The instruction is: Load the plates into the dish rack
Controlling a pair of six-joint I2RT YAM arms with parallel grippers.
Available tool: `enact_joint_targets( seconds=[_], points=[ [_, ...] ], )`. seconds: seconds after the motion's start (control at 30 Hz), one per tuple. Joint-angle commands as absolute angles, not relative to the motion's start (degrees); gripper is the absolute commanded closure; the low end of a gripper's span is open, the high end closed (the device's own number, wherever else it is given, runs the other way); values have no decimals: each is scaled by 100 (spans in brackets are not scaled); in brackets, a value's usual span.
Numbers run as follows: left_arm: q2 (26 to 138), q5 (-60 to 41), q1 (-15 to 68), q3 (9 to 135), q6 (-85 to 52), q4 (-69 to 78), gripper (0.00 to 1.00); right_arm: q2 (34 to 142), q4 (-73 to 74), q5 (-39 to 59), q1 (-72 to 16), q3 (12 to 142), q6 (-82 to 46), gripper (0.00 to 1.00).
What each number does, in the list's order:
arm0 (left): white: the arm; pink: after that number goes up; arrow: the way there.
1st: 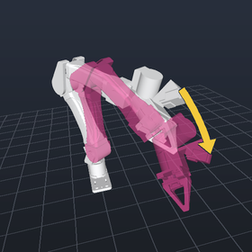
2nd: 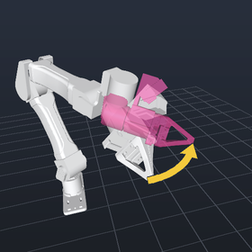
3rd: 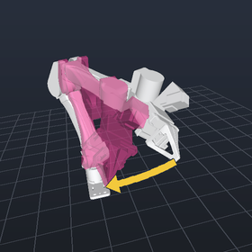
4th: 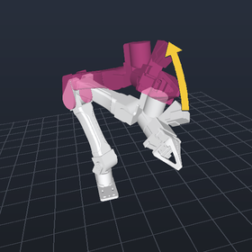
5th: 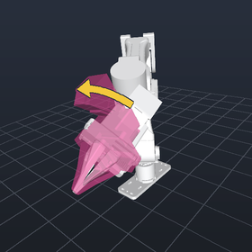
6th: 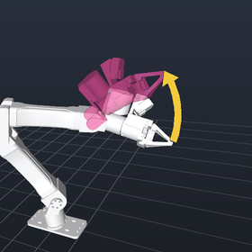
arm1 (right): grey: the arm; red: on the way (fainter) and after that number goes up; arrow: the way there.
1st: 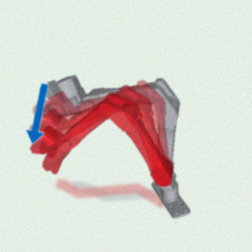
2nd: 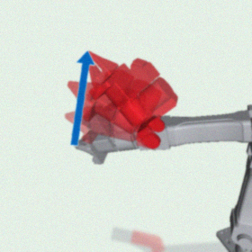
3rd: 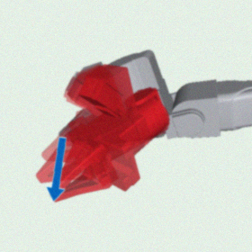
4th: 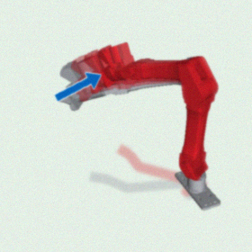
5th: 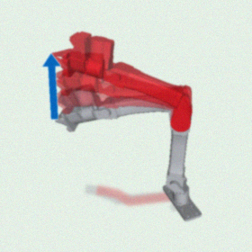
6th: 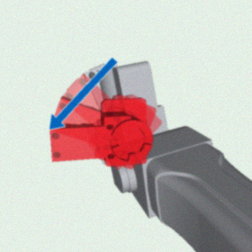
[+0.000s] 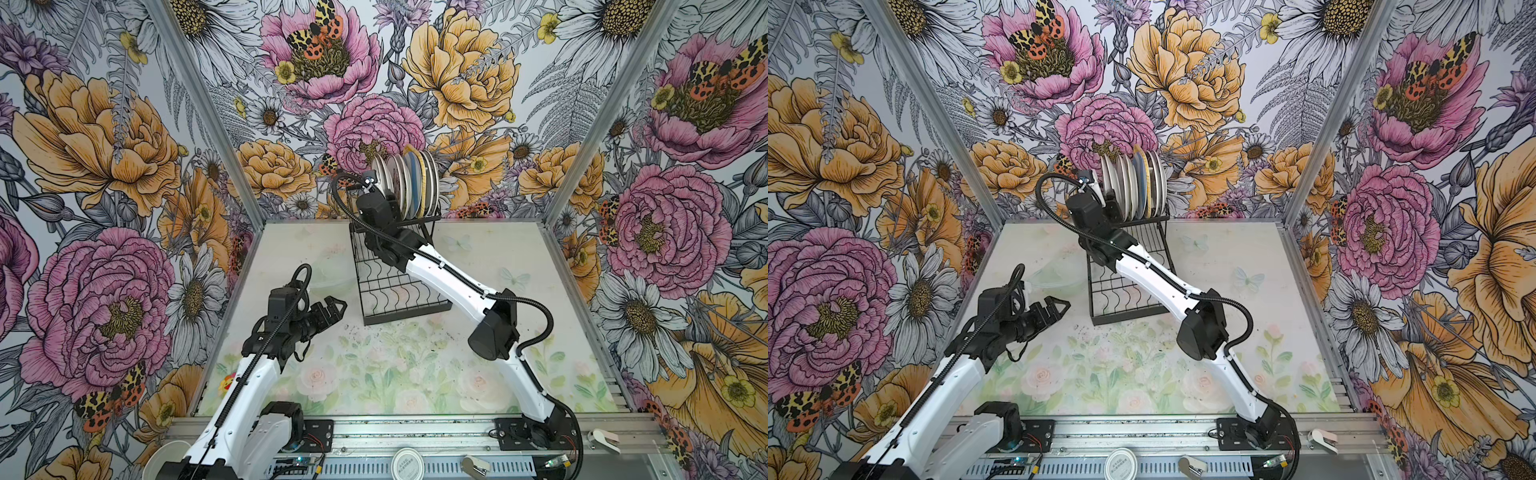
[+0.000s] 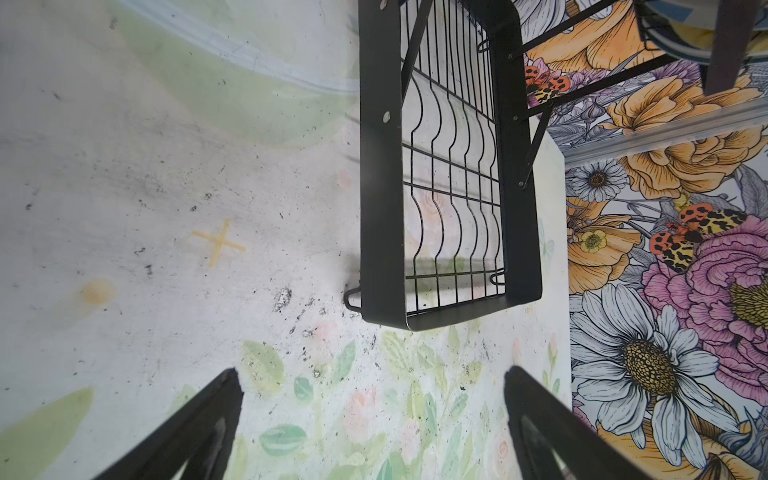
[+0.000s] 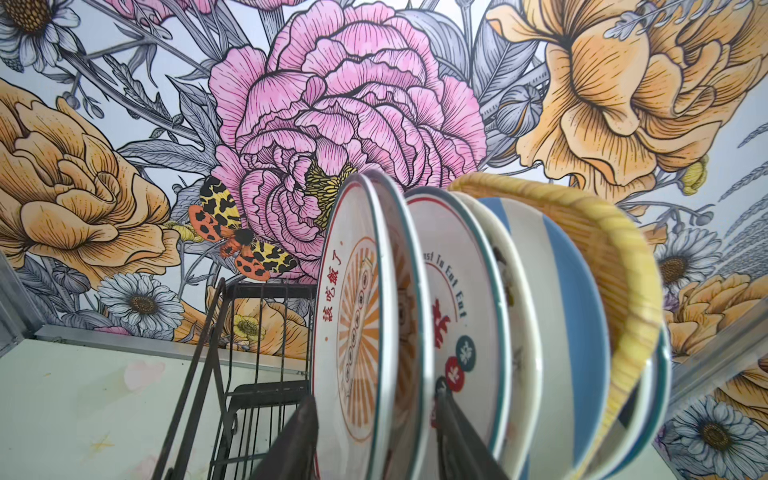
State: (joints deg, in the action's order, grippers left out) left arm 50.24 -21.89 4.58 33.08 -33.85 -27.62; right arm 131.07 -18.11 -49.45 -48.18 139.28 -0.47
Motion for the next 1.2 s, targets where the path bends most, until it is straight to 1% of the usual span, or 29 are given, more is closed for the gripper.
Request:
enact_joint_targets(
  seconds=[0.0, 0.1, 0.13, 0.17, 0.3, 0.33, 0.37, 0.53, 0.77, 0.83, 0.9, 0.97, 1.0, 1.17],
  points=[
    [5009, -2163, 389, 3333, -3212, -2697, 1, 12276, -1864, -4787, -4762, 13508, -224, 48],
    [5053, -2124, 389, 3420, -3167, -2698, 1, 11726, -2045, -4543, -4754, 12838, -404, 47],
    [5070, -2103, 393, 3451, -3162, -2699, 1, 11480, -2111, -4465, -4750, 12569, -470, 44],
    [5087, -2084, 395, 3469, -3151, -2697, 1, 11275, -2147, -4391, -4747, 12305, -517, 44],
    [5141, -1949, 400, 3541, -3110, -2689, 1, 10312, -2317, -3904, -4650, 11072, -867, 42],
    [5150, -1900, 400, 3556, -3095, -2689, 1, 10076, -2367, -3785, -4601, 10742, -976, 39],
    [5153, -1863, 404, 3567, -3072, -2689, 1, 9873, -2409, -3659, -4571, 10468, -1059, 39],
    [5090, -1464, 442, 3612, -2964, -2668, 1, 8935, -2701, -2772, -4008, 9198, -1505, 38],
    [4822, -513, 614, 3604, -2707, -2348, 1, 7968, -2692, -1652, -3047, 7665, -1639, 37],
    [4782, -231, 635, 3590, -2574, -2242, 1, 7781, -2677, -1492, -2759, 7323, -1547, 36],
    [4781, -16, 642, 3577, -2441, -2117, 1, 7593, -2578, -1432, -2481, 6991, -1440, 32],
    [4835, 153, 640, 3568, -2295, -1979, 1, 7444, -2408, -1302, -2143, 6654, -1366, 29],
    [4882, 232, 638, 3564, -2206, -1893, 1, 7374, -2305, -1245, -1963, 6477, -1329, 26],
    [5091, 520, 601, 3444, -1846, -1281, 1, 7221, -1750, -1011, -1182, 5776, -1231, 23]
  ],
)
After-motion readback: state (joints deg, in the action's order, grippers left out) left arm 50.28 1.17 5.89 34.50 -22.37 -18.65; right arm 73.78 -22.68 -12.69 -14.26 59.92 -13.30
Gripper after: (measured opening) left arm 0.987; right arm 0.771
